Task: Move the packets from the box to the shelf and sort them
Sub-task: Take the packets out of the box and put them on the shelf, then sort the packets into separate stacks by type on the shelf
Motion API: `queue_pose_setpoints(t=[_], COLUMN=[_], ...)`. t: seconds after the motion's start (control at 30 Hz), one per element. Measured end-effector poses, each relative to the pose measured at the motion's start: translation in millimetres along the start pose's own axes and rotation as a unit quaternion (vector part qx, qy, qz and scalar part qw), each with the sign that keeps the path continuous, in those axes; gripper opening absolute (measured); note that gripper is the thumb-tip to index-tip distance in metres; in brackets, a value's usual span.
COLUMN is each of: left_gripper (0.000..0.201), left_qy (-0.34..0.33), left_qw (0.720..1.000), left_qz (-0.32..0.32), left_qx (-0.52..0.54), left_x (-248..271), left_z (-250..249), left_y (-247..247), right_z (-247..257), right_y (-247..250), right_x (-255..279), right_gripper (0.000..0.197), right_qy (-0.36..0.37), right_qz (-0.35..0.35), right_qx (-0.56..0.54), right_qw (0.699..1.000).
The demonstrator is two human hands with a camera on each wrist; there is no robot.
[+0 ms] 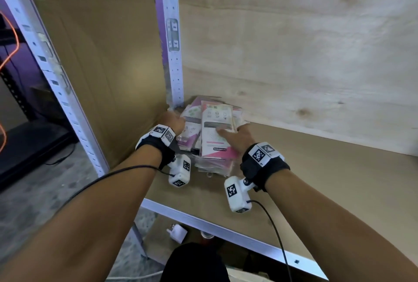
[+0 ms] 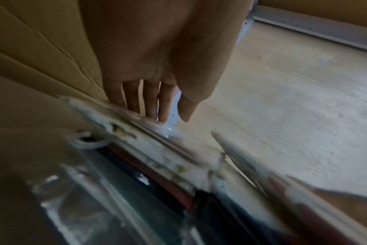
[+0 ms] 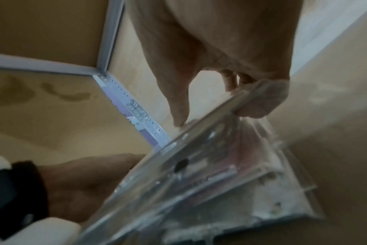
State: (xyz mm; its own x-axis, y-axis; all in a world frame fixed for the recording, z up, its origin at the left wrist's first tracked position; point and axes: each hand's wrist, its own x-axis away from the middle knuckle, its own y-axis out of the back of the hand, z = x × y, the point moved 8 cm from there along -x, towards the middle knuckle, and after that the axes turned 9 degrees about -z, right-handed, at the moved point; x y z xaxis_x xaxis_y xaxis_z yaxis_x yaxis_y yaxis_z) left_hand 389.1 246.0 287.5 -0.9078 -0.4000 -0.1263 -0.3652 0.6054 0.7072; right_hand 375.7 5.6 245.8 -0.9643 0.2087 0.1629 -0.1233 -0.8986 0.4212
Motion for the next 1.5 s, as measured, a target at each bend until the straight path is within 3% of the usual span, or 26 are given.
queue_pose_setpoints(t=[0.07,0.2,0.27,0.33,0.4,0.47,0.57,0.7,0.77,0.83,0.9,1.0,1.13,1.17,1.23,1.33,1.4,1.5], left_gripper=[0.043,0.047,0.047,0.043,0.038,0.044,0.06,0.08,0.07,0.052,0.037,0.034,0.027,0.019,0.024,0.033,0.034,0.036], left_qy=[-0.011,-0.038,-0.058,-0.087,-0.119,-0.157,-0.231,-0.29,-0.32,-0.344,-0.343,-0.328,-0.361,-0.363,-0.34,-0.277,-0.231,-0.187], left_qw=[1.0,0.999,0.998,0.996,0.993,0.987,0.972,0.945,0.936,0.932,0.934,0.939,0.93,0.926,0.922,0.922,0.914,0.903], left_qz=[0.011,0.031,0.031,0.019,-0.006,-0.023,0.006,0.077,0.083,0.082,0.089,0.09,0.074,0.097,0.155,0.228,0.273,0.318], left_qx=[0.011,0.008,0.008,0.009,0.015,0.012,-0.04,-0.127,-0.122,-0.083,-0.056,-0.057,-0.002,0.033,0.097,0.147,0.192,0.222], left_x=[1.8,15.3,24.8,36.7,53.0,72.8,107.3,147.8,170.1,193.1,212.8,234.1,261.0,266.1,270.7,271.8,273.9,276.2], left_z=[4.4,3.0,-4.5,-16.3,-31.6,-47.9,-75.3,-101.1,-118.4,-137.7,-155.3,-177.9,-205.9,-210.9,-217.3,-219.7,-219.4,-217.4], left_y=[0.7,8.6,14.6,19.9,26.7,32.4,27.8,5.2,1.9,5.4,10.1,14.8,19.4,15.6,0.6,-28.6,-48.8,-79.6], right_z=[-0.7,-5.2,-5.6,-5.3,-5.7,-7.1,-7.5,-1.5,2.5,3.7,4.3,5.5,5.9,3.9,-3.1,-22.0,-41.0,-71.0], right_y=[-2.3,7.6,15.8,26.1,34.2,42.0,61.1,106.5,131.1,152.7,173.9,205.0,238.1,245.0,258.3,276.6,283.9,283.7], right_x=[1.5,8.3,14.4,23.9,35.0,47.3,73.9,113.9,135.5,153.6,169.4,187.8,204.0,205.3,205.2,198.4,192.3,180.9], right_gripper=[0.092,0.095,0.081,0.051,0.034,0.046,0.062,0.032,0.012,0.012,0.014,0.022,0.035,0.038,0.035,0.023,0.015,0.015], right_qy=[0.021,0.026,0.028,0.034,0.046,0.049,0.031,-0.012,-0.003,-0.011,-0.018,-0.01,0.008,0.014,0.032,0.065,0.062,0.045], right_qz=[-0.003,-0.032,-0.04,-0.044,-0.034,-0.011,0.015,0.019,0.034,0.052,0.051,0.037,0.023,0.015,-0.015,-0.079,-0.102,-0.086], right_qx=[0.024,0.042,0.046,0.052,0.048,0.028,-0.095,-0.272,-0.273,-0.283,-0.298,-0.333,-0.352,-0.347,-0.306,-0.138,-0.045,-0.054], right_qw=[0.999,0.998,0.998,0.997,0.997,0.998,0.995,0.962,0.961,0.958,0.953,0.942,0.936,0.938,0.951,0.985,0.992,0.994])
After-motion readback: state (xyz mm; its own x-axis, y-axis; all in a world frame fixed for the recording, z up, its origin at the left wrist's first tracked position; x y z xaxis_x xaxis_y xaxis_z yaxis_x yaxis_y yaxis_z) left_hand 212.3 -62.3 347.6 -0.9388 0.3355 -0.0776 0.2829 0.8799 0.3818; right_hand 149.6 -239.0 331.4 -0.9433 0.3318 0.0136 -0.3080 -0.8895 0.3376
